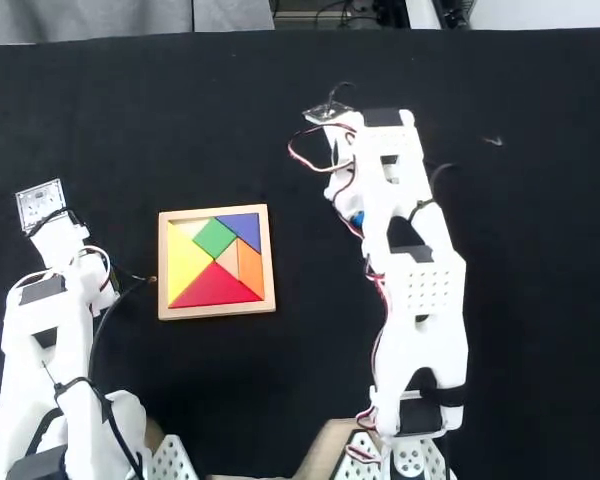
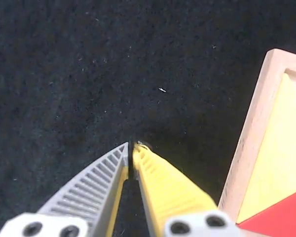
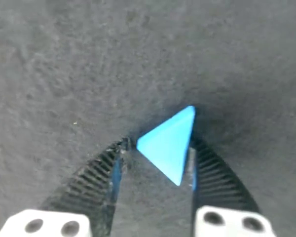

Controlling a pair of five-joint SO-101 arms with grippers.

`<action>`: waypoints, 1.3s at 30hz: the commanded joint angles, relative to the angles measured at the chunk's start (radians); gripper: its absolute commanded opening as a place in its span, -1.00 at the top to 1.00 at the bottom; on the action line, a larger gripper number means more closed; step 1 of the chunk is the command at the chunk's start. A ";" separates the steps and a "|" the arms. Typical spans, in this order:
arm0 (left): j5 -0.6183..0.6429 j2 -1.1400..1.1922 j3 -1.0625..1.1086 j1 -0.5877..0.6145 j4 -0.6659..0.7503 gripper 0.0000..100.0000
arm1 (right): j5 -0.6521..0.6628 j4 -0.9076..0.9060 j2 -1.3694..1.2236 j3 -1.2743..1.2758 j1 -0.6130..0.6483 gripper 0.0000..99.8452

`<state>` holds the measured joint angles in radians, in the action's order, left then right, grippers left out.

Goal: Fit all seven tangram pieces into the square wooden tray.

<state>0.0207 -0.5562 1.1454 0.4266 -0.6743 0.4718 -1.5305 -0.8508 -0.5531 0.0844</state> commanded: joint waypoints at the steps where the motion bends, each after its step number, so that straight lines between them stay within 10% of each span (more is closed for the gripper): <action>1: -0.006 0.002 -0.021 0.007 0.017 0.93 | 0.014 -0.005 -0.028 -0.013 0.009 0.57; 24: -0.002 -0.009 -0.021 0.035 0.008 0.94 | 0.206 -0.175 0.162 -0.183 0.037 0.83; 39: -0.114 0.000 -0.036 0.354 -0.132 0.93 | 0.385 -0.152 0.182 -0.305 0.457 0.83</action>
<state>-0.0836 -0.5531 1.1454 0.7488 -0.8002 0.8186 -1.7146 -0.7357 -0.8124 0.4526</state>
